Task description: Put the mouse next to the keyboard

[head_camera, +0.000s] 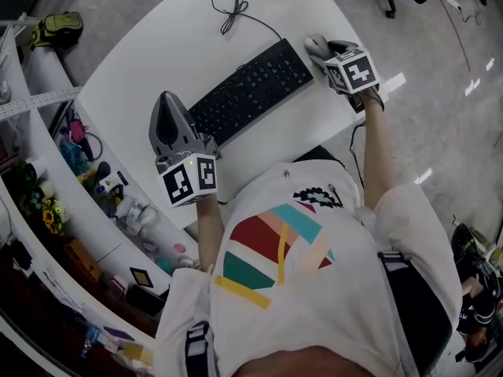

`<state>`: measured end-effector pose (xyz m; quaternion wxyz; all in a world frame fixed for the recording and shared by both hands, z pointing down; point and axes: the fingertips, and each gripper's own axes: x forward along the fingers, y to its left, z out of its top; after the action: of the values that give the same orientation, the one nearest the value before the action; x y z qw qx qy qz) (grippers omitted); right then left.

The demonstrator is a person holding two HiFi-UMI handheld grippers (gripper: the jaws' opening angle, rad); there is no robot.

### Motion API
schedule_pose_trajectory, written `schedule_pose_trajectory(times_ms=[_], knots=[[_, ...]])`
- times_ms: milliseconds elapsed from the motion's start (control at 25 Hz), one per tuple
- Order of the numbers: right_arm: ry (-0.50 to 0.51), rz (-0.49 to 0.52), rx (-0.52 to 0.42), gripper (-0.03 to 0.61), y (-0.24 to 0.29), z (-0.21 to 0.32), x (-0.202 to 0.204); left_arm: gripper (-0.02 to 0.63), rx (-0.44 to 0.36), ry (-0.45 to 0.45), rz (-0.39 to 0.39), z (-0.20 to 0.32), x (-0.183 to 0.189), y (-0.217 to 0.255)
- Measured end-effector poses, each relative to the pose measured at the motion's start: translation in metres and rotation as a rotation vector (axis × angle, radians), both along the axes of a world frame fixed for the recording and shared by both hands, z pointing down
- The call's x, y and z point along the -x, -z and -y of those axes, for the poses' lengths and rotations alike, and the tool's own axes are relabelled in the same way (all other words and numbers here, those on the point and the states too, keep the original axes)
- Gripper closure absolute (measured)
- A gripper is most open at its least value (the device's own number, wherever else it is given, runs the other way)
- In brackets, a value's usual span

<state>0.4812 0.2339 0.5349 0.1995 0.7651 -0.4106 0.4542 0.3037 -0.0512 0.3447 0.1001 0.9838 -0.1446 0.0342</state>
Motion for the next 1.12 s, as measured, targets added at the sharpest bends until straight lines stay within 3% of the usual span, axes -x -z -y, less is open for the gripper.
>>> schedule_pose_trajectory(times_ms=[280,400,560,680,800,920,1120], knots=[[-0.009,-0.098,-0.039,0.324,0.017,0.003,0.002,0.568,-0.015,-0.003,-0.015,-0.005,0.013,0.009],[-0.016,-0.158,-0.116,0.324,0.049,0.014,0.002,0.568,-0.024,-0.002,-0.034,-0.004,0.019,0.017],[-0.026,-0.235,-0.364,0.325,0.121,0.042,0.016,0.568,-0.028,0.026,-0.059,0.000,0.030,0.034],[0.014,-0.235,-0.569,0.325,0.174,0.071,0.049,0.568,-0.022,0.052,-0.113,-0.007,0.038,0.059],[0.064,-0.253,-0.702,0.327,0.220,0.100,0.085,0.568,-0.038,0.061,-0.162,-0.015,0.043,0.089],[0.094,-0.234,-0.829,0.553,0.260,0.130,0.112,0.568,-0.065,0.068,-0.190,-0.018,0.045,0.110],[0.160,-0.067,-0.999,0.566,0.290,0.170,0.157,0.569,-0.088,0.077,-0.202,-0.021,0.058,0.122]])
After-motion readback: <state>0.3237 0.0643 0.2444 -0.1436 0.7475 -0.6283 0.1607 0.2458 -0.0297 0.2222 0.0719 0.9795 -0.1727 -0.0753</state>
